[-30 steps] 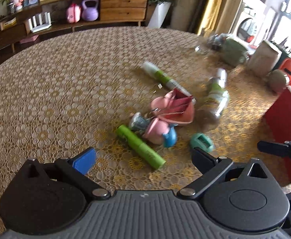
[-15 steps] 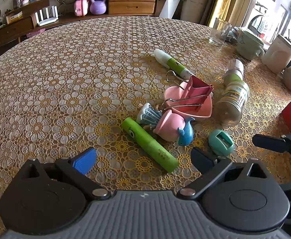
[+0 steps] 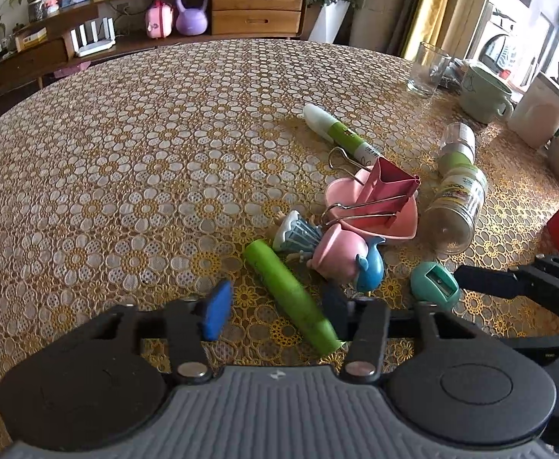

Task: Organize rigid objects
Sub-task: 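Grasp the teal pencil sharpener with the right tool while the left tool grasps the green marker, then carry the sharpener and green marker into the red box and open both tools, then withdraw both open tools from the red box toward the remaining items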

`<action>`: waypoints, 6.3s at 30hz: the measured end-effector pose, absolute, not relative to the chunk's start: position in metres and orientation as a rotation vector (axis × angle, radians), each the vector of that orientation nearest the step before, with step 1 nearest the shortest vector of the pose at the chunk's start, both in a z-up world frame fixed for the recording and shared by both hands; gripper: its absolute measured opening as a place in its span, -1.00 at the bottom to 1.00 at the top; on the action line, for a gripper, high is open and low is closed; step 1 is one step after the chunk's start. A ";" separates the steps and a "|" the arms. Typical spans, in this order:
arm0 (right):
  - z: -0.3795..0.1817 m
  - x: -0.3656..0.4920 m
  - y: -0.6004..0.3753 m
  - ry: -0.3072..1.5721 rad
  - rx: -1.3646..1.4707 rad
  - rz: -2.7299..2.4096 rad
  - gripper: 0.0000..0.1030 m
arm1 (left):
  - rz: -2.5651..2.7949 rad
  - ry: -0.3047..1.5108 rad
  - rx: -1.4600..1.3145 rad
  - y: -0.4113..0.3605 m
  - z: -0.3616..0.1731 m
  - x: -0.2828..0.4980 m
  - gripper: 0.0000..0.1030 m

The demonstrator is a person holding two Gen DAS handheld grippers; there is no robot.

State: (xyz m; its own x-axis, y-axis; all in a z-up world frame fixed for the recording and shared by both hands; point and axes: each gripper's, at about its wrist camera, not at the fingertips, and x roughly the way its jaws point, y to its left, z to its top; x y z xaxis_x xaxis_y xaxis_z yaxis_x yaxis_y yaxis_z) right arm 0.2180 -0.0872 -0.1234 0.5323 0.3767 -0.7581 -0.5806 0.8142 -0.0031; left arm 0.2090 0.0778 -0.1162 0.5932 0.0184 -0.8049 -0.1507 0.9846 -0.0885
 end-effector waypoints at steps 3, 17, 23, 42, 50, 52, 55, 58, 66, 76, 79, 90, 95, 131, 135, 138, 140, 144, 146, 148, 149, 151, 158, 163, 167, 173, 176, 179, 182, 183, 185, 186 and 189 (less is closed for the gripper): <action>-0.123 0.217 -0.086 0.832 -0.269 0.573 -0.33 | 0.076 0.928 -0.149 0.077 -0.117 0.208 -0.41; -0.110 0.201 -0.108 0.860 -0.186 0.546 -0.43 | 0.076 0.934 -0.160 0.088 -0.110 0.190 -0.68; -0.090 0.183 -0.124 0.845 -0.165 0.541 -0.43 | 0.072 0.932 -0.174 0.089 -0.100 0.175 -0.68; -0.005 0.153 -0.220 0.758 -0.101 0.474 -0.43 | -0.105 0.875 -0.114 0.009 -0.017 0.159 -0.68; 0.017 0.161 -0.286 0.701 -0.043 0.348 -0.43 | -0.206 0.836 -0.045 -0.051 0.009 0.175 -0.68; 0.019 0.165 -0.304 0.696 -0.029 0.317 -0.43 | -0.234 0.839 -0.040 -0.068 0.012 0.180 -0.68; 0.018 0.169 -0.326 0.687 -0.021 0.279 -0.43 | -0.272 0.838 -0.019 -0.095 0.014 0.188 -0.68; 0.014 0.174 -0.346 0.691 -0.002 0.243 -0.43 | -0.313 0.841 0.000 -0.121 0.015 0.193 -0.68; -0.002 0.183 -0.399 0.727 0.012 0.145 -0.43 | -0.434 0.850 0.042 -0.190 0.019 0.208 -0.68; -0.027 0.208 -0.446 0.779 0.005 0.058 -0.43 | -0.512 0.874 0.143 -0.266 0.004 0.238 -0.68; -0.038 0.215 -0.449 0.813 -0.019 0.066 -0.43 | -0.514 0.897 0.162 -0.282 -0.005 0.249 -0.68; -0.072 0.229 -0.439 0.933 -0.129 0.154 -0.43 | -0.513 0.999 0.244 -0.328 -0.048 0.295 -0.68; -0.082 0.233 -0.438 0.981 -0.141 0.165 -0.44 | -0.514 1.035 0.289 -0.346 -0.065 0.308 -0.68; -0.051 0.198 -0.429 0.913 -0.015 0.158 -0.22 | -0.544 1.038 0.195 -0.319 -0.037 0.285 -0.68; -0.037 0.191 -0.420 0.881 -0.003 0.163 -0.20 | -0.542 0.994 0.173 -0.303 -0.021 0.273 -0.68; -0.028 0.186 -0.412 0.860 0.000 0.168 -0.20 | -0.540 0.973 0.156 -0.289 -0.011 0.264 -0.68; -0.023 0.182 -0.405 0.847 0.001 0.174 -0.20 | -0.533 0.956 0.144 -0.278 -0.005 0.258 -0.68; -0.016 0.175 -0.392 0.826 0.008 0.185 -0.04 | -0.525 0.930 0.125 -0.258 0.004 0.247 -0.68; -0.013 0.171 -0.385 0.812 0.011 0.192 0.05 | -0.519 0.919 0.116 -0.247 0.006 0.241 -0.68; -0.010 0.167 -0.379 0.801 0.020 0.196 0.13 | -0.512 0.911 0.104 -0.236 0.009 0.235 -0.68; -0.009 0.166 -0.376 0.796 0.024 0.199 0.13 | -0.510 0.909 0.100 -0.231 0.010 0.233 -0.68; -0.007 0.163 -0.369 0.789 0.032 0.204 0.15 | -0.500 0.899 0.092 -0.219 0.012 0.227 -0.68; -0.002 0.154 -0.339 0.759 0.057 0.232 0.37 | -0.467 0.868 0.065 -0.176 0.019 0.208 -0.68; 0.000 0.149 -0.312 0.747 0.070 0.264 0.56 | -0.438 0.852 0.039 -0.145 0.022 0.196 -0.68; 0.001 0.144 -0.287 0.734 0.061 0.296 0.67 | -0.413 0.832 0.026 -0.117 0.024 0.184 -0.68; 0.002 0.138 -0.250 0.726 0.041 0.356 0.69 | -0.372 0.816 -0.002 -0.075 0.023 0.166 -0.68; -0.003 0.137 -0.233 0.732 0.021 0.375 0.69 | -0.350 0.816 -0.025 -0.052 0.017 0.157 -0.68; -0.008 0.135 -0.218 0.742 0.007 0.390 0.69 | -0.320 0.815 -0.037 -0.027 0.011 0.148 -0.68; -0.015 0.134 -0.206 0.758 0.007 0.401 0.69 | -0.289 0.819 -0.037 -0.005 0.003 0.141 -0.68; -0.017 0.134 -0.201 0.762 0.003 0.402 0.69 | -0.281 0.821 -0.040 0.001 0.001 0.139 -0.68; -0.020 0.135 -0.193 0.771 -0.003 0.407 0.69 | -0.265 0.825 -0.048 0.013 -0.005 0.137 -0.68; -0.021 0.136 -0.189 0.776 -0.006 0.407 0.69 | -0.258 0.827 -0.051 0.020 -0.009 0.135 -0.67; -0.026 0.142 -0.178 0.792 -0.012 0.406 0.69 | -0.240 0.828 -0.050 0.032 -0.019 0.133 -0.67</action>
State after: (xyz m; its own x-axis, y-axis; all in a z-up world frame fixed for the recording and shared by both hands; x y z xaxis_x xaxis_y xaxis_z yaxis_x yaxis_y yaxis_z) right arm 0.1419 -0.1781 -0.0262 0.6292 0.3498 -0.6941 -0.3586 0.9229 0.1400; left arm 0.1330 0.0322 -0.0185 0.6509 -0.2313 -0.7231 0.1921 0.9716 -0.1378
